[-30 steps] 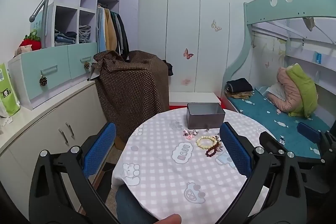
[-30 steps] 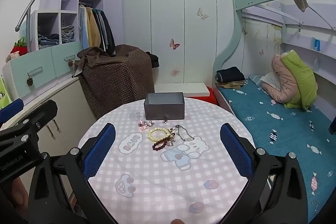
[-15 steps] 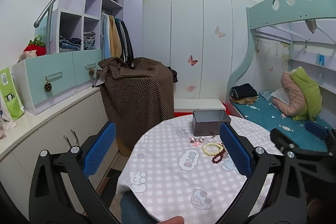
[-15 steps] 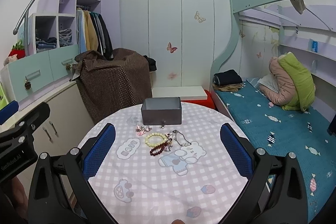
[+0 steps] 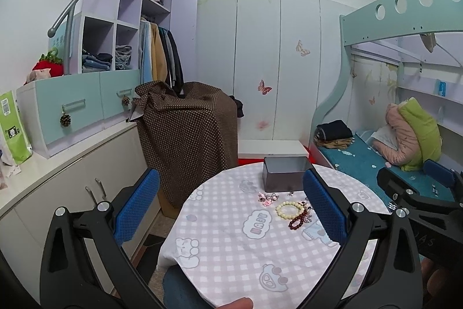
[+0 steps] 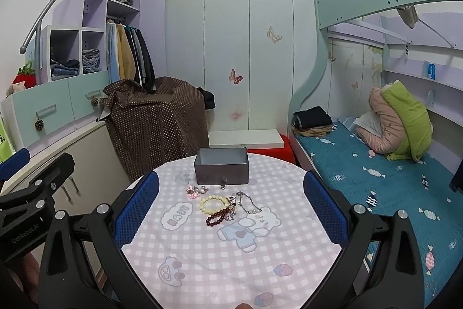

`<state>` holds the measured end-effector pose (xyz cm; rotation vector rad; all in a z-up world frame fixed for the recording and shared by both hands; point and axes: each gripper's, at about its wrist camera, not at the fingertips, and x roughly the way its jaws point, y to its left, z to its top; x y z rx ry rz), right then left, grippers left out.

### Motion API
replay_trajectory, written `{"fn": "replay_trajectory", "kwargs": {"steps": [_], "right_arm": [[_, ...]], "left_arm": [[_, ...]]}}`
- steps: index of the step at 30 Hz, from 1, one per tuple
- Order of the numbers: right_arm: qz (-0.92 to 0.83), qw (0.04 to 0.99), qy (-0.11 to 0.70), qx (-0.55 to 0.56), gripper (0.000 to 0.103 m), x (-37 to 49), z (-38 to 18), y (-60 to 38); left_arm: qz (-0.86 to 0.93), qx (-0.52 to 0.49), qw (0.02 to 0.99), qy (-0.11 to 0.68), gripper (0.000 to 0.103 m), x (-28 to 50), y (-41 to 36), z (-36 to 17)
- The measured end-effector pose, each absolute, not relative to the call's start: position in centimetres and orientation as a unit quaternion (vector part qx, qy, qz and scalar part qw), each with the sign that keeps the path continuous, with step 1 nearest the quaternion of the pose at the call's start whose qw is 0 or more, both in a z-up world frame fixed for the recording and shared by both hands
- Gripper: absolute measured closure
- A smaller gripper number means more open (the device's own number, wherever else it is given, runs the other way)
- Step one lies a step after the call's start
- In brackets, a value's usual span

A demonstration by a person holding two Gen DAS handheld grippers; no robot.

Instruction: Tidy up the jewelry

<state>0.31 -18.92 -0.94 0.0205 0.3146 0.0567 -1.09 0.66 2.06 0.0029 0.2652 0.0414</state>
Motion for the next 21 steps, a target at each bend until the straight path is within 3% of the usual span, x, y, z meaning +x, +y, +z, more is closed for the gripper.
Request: {"fn": "replay_trajectory", "kwargs": {"steps": [21], "right_arm": [[0.035, 0.987, 0.159, -0.011, 0.007, 3.1, -0.9, -18.5]], "left_arm": [[0.024, -0.018, 0.989, 0.146, 0.005, 2.1, 1.3, 0.4]]}}
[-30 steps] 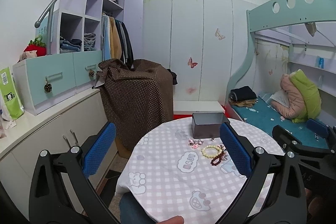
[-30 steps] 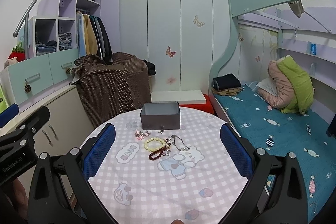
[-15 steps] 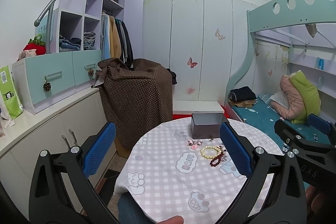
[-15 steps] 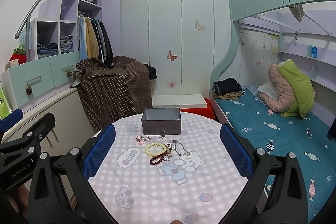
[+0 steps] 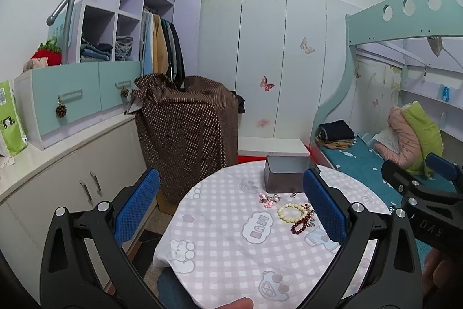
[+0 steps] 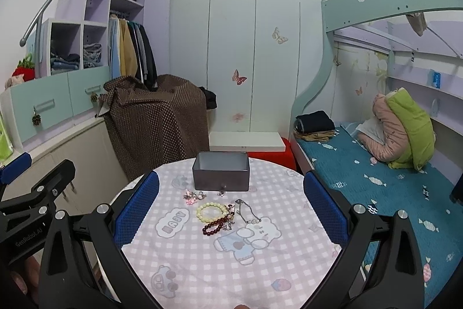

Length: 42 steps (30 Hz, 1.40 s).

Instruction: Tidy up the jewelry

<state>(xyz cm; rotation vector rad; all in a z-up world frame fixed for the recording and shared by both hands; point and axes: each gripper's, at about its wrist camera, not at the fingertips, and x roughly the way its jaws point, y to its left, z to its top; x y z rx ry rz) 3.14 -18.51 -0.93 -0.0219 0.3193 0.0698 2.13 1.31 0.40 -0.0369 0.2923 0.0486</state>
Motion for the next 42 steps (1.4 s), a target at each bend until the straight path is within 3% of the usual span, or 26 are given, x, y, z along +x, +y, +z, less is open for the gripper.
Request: {"fn": "replay_trajectory", "kwargs": {"steps": [6, 26, 30, 35, 42], "right_arm": [[0.037, 0.983, 0.181, -0.026, 0.007, 6.5, -2.8, -19.1], [0.033, 0.925, 0.378, -0.030, 0.008, 18.5, -12.9, -24.3], [0.045, 0.908, 0.415, -0.038, 0.022, 20.6, -15.1, -24.5], [0.061, 0.891, 0.447, -0.043, 0.025, 22.6, -17.3, -24.3], [0.073, 0.883, 0.462, -0.047, 0.042, 24.1, -18.3, -24.1]], "left_arm": [[0.023, -0.018, 0.984, 0.176, 0.005, 6.2, 0.8, -2.3], [-0.032, 0.015, 0.930, 0.366, 0.005, 19.2, -4.7, -14.0], [-0.042, 0.022, 0.918, 0.393, 0.005, 20.7, -5.7, -15.6], [-0.058, 0.026, 0.903, 0.426, 0.005, 22.1, -6.6, -17.2], [-0.070, 0.022, 0.886, 0.458, 0.005, 24.0, -7.6, -18.9]]}}
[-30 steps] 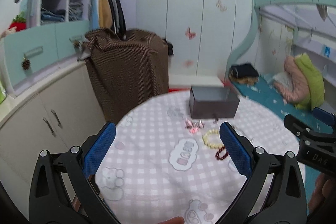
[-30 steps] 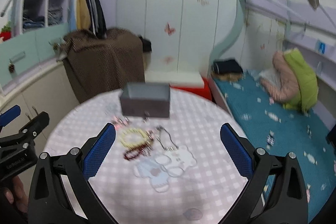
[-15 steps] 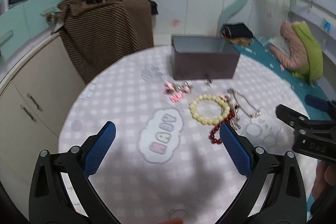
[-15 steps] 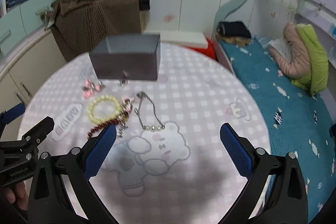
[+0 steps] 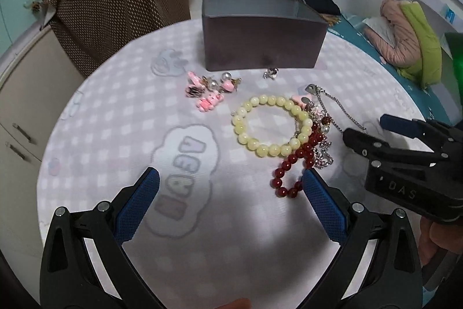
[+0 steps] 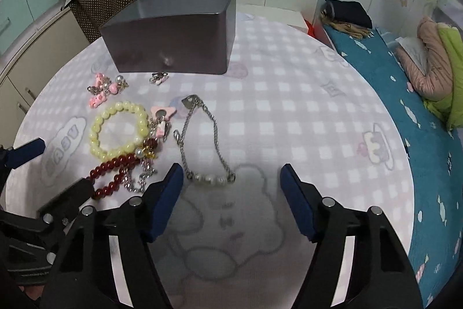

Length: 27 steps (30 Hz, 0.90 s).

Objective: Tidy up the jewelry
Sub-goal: 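Grasp the dark red bead bracelet with the left tool while the right tool grasps the silver pearl chain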

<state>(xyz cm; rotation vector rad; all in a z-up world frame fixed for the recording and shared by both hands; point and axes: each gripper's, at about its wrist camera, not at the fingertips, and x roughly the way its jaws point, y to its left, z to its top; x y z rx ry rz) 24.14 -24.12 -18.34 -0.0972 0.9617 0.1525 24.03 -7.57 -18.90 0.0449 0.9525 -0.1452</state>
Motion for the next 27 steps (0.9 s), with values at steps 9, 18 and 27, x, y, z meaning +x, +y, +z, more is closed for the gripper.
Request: {"fn": "replay_trajectory", "kwargs": {"steps": [9, 18, 27], "right_arm": [[0.093, 0.883, 0.456, -0.055, 0.079, 24.0, -17.9, -24.2], [0.105, 0.882, 0.458, -0.033, 0.080, 24.0, -17.7, -24.9], [0.114, 0.887, 0.447, -0.014, 0.081, 23.6, -16.5, -25.2]], "left_arm": [[-0.095, 0.014, 0.877, 0.470, 0.010, 25.2, -8.2, -19.4], [-0.112, 0.043, 0.876, 0.468, 0.055, 25.6, -9.4, -18.8], [-0.189, 0.011, 0.862, 0.470, 0.096, 25.0, -9.1, -18.3]]}}
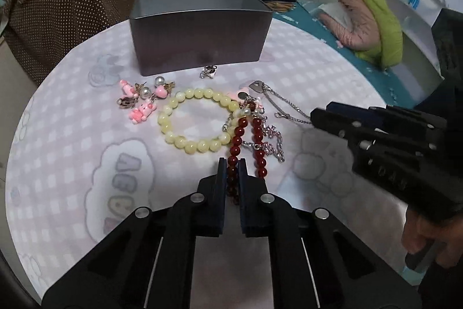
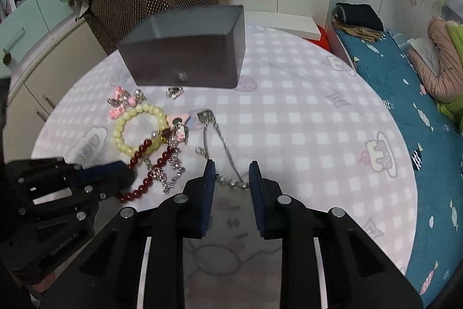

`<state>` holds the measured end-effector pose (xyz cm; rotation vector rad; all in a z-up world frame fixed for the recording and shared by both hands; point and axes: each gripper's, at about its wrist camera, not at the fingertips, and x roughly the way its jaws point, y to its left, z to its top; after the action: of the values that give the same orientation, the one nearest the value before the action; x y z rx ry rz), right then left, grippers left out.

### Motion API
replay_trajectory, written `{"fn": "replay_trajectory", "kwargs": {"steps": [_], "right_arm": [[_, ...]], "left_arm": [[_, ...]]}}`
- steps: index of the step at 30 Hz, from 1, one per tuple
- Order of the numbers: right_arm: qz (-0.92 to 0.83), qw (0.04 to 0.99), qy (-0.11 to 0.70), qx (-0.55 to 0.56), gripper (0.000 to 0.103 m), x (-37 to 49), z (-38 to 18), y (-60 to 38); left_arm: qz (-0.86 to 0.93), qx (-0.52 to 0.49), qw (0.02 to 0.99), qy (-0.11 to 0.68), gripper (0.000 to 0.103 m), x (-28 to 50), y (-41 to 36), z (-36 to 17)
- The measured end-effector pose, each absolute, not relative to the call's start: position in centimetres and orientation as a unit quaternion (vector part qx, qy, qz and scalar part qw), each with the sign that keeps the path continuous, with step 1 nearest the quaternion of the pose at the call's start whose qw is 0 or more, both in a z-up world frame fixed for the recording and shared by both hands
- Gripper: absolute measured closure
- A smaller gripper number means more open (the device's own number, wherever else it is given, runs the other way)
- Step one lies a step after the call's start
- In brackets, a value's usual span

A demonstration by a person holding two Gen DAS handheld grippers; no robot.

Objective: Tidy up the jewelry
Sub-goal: 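Grasp the dark red bead bracelet with the left tool while the right tool grasps the silver pearl chain, then carry both held pieces over the grey box and open both tools to drop them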

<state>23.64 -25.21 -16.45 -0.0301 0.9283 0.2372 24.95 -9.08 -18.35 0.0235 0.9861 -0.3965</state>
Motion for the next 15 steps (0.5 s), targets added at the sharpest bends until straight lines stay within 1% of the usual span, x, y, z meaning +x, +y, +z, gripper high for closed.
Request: {"fn": "replay_trajectory", "kwargs": {"steps": [8, 15], "right_arm": [[0.121, 0.889, 0.441, 0.018, 0.081, 23.3, -15.0, -26.9], [0.140, 0.897, 0.419, 0.018, 0.081, 23.3, -12.0, -26.8]], "left_arm": [[-0.188, -0.003, 0.875, 0.447, 0.096, 23.7, -7.8, -15.9], [-0.194, 0.001, 0.898, 0.396, 0.096, 23.1, -7.4, -11.3]]}}
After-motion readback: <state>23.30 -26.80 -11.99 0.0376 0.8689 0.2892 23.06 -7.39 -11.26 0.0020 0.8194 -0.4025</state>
